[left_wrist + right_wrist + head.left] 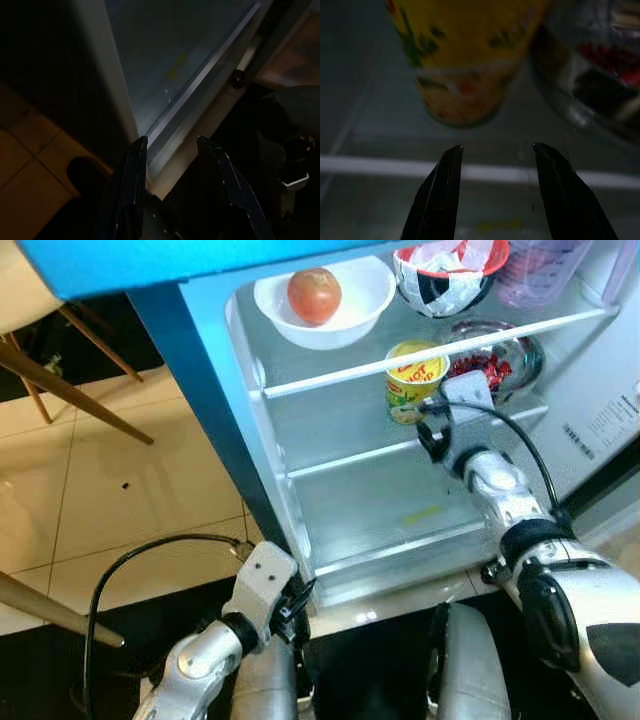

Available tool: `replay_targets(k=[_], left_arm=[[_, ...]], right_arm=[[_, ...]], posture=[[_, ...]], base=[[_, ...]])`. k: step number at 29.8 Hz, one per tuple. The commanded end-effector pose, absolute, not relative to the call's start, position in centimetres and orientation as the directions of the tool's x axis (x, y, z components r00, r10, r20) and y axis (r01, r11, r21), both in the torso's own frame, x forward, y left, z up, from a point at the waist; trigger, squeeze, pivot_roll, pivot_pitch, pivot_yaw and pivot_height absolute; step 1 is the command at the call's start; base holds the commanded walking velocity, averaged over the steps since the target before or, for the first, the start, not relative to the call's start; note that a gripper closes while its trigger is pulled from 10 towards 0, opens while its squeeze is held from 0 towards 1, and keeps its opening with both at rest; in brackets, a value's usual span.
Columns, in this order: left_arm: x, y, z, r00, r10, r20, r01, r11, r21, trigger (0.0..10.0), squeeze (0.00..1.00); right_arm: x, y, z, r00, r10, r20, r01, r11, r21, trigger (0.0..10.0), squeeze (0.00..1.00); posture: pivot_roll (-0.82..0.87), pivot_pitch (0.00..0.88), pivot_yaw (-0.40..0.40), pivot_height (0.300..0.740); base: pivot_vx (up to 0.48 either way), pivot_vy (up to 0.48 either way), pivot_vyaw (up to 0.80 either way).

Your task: Restocking fridge

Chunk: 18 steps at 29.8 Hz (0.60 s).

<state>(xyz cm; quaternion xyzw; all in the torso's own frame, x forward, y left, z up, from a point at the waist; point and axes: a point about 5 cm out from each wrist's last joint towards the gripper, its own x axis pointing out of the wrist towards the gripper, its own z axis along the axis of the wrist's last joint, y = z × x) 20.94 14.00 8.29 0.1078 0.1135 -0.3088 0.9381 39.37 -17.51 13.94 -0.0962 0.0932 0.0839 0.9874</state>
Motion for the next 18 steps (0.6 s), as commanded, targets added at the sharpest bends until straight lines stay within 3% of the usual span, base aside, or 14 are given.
replay_targets(k=[1,4,7,11,16,18], left_arm=[[19.1,15.5,7.0,0.767,-0.535,-0.354,0.611,0.777,0.150,10.0,0.00],[18.7,15.7,6.8,0.764,-0.532,-0.364,0.612,0.777,0.148,10.0,0.00],[17.3,16.4,5.5,0.760,-0.508,-0.406,0.598,0.790,0.131,10.0,0.00],[17.1,16.5,4.7,0.767,-0.487,-0.419,0.576,0.809,0.113,10.0,0.00],[17.7,17.3,1.6,0.825,-0.318,-0.467,0.398,0.914,0.082,10.0,0.00],[17.8,17.9,1.1,0.841,-0.259,-0.475,0.344,0.934,0.100,10.0,0.00]], right_arm=[[37.2,-19.8,10.5,0.964,0.114,-0.239,-0.142,0.984,-0.103,10.0,0.00],[36.6,-20.3,9.6,0.961,0.102,-0.257,-0.128,0.988,-0.088,10.0,0.00],[31.8,-20.9,3.1,0.909,0.060,-0.412,-0.091,0.994,-0.056,10.0,0.00],[29.0,-20.6,-0.1,0.863,0.043,-0.503,-0.081,0.995,-0.055,10.0,0.00],[23.0,-20.2,-5.2,0.747,-0.001,-0.665,-0.004,1.000,-0.006,10.0,0.00],[22.2,-20.2,-5.7,0.731,0.003,-0.682,-0.002,1.000,0.001,10.0,0.00]], posture=[[0.10,0.221,0.011,0.550],[0.09,0.215,0.005,0.550],[0.06,0.184,-0.014,0.550],[0.05,0.169,-0.016,0.550],[0.02,0.129,-0.023,0.550],[0.02,0.120,-0.025,0.550]], base=[[0.000,0.000,0.00],[0.000,0.000,0.00],[0.000,0.000,0.00],[0.000,0.000,0.00],[0.000,0.000,0.00],[0.000,0.000,0.00]])
